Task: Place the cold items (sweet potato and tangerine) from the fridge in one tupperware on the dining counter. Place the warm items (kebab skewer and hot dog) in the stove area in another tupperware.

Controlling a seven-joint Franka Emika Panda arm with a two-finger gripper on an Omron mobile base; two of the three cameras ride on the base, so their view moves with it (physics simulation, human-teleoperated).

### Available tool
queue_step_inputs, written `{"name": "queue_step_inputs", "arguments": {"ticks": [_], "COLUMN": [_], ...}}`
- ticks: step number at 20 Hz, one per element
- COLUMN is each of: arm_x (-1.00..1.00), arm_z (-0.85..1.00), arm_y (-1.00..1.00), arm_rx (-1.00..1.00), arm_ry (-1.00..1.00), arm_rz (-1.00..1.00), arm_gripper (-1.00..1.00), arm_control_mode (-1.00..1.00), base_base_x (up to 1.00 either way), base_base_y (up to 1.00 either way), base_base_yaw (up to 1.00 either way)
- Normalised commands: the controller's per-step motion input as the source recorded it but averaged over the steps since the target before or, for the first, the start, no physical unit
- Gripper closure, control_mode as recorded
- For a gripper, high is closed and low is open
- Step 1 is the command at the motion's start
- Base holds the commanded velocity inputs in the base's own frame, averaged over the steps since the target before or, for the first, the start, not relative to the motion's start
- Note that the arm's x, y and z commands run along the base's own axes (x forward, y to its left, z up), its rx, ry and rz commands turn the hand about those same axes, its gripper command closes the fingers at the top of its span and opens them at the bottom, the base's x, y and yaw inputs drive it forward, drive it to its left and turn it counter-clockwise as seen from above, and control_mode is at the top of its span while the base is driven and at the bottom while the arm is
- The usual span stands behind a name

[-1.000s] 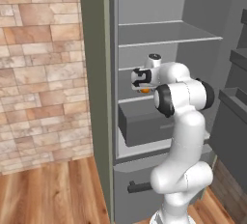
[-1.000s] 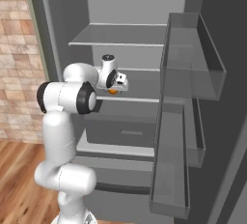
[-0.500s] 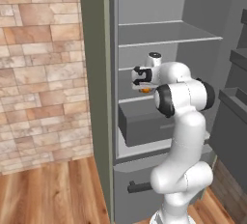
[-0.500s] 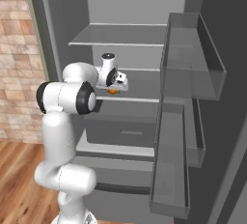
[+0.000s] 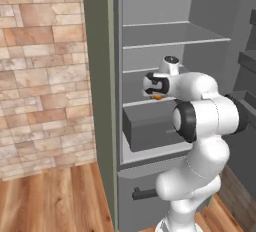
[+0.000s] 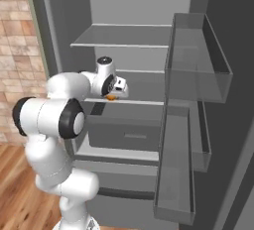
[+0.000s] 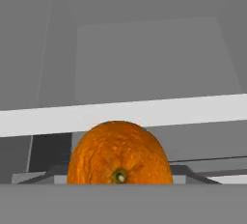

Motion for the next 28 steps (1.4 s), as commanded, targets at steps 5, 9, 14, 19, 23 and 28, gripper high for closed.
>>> {"name": "queue_step_inputs", "arguments": {"ticks": [5, 9, 14, 19, 23, 28], "arm_x": [-1.00, -1.00, -1.00, -1.00, -0.76, -0.02], "arm_z": [0.55, 0.48, 0.49, 0.12, -0.11, -0.04], "arm_y": [0.01, 0.00, 0.03, 0.21, 0.38, 0.26], "arm_rx": [0.00, 0.00, 0.00, -0.02, -0.01, 0.00], "arm_ry": [0.06, 0.18, 0.24, 0.11, 0.02, 0.05], "arm_rz": [0.00, 0.00, 0.00, 0.00, -0.06, -0.02], "arm_gripper": [1.00, 1.00, 1.00, 1.00, 1.00, 1.00], "arm_control_mode": [-1.00, -1.00, -1.00, -1.00, -1.00, -1.00], "base_base_x": [0.00, 0.00, 0.00, 0.00, 0.00, 0.00], "base_base_y": [0.00, 0.00, 0.00, 0.00, 0.00, 0.00], "base_base_yaw": [0.00, 0.00, 0.00, 0.00, 0.00, 0.00]}}
